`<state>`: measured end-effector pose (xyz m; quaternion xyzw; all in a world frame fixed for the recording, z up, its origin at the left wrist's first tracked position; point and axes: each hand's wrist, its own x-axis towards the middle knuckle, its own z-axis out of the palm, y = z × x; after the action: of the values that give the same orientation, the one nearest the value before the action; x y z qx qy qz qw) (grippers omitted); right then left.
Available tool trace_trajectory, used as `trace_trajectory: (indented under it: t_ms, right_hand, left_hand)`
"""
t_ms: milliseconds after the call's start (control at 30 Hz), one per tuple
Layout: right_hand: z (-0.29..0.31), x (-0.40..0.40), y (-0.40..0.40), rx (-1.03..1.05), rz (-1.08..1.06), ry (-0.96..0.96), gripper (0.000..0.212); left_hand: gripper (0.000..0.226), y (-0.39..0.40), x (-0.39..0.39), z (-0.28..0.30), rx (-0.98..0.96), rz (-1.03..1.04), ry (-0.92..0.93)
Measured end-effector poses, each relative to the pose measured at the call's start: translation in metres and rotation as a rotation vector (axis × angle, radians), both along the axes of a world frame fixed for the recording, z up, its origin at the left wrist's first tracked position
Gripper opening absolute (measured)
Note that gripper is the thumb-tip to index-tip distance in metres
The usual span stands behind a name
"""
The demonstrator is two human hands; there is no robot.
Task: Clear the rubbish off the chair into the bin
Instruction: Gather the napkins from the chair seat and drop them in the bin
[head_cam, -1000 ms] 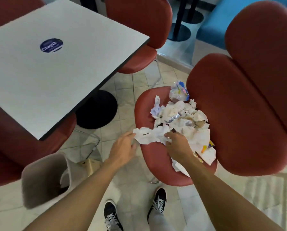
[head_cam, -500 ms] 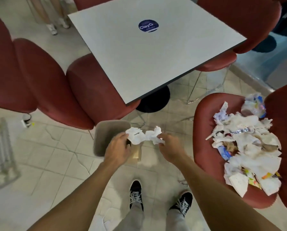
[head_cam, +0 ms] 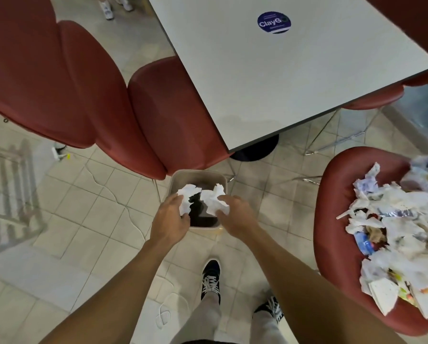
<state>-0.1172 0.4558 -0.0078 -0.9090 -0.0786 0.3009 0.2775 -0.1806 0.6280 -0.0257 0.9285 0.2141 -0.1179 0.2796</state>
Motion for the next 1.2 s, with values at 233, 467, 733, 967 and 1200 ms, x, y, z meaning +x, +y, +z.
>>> trace_trajectory:
  t_ms: [233, 467, 733, 967, 1200]
  right_hand:
    - [-0.003, 0.005, -0.008, 0.028, -0.048, 0.035, 0.056]
    - [-0.002, 0.005, -0.081, 0.017, -0.123, 0.035, 0.051]
    - [-0.014, -0.004, -0.230, -0.012, -0.339, 0.040, 0.050]
    - [-0.043, -0.041, -0.365, -0.056, -0.541, 0.086, 0.045]
    - [-0.088, -0.089, -0.455, -0.106, -0.776, 0.193, 0.058]
  left_hand:
    - [0.043, -0.008, 0.011, -0.008, -0.050, -0.074, 0.086]
    - [0.047, -0.065, 0.037, -0.001, -0.050, -0.187, 0.115]
    - [0.047, -0.193, 0.065, -0.006, -0.057, -0.419, 0.145]
    - [0.050, -0.335, 0.073, -0.023, -0.085, -0.658, 0.173]
    - [0.048, -0.459, 0.070, -0.057, -0.156, -0.808, 0.244]
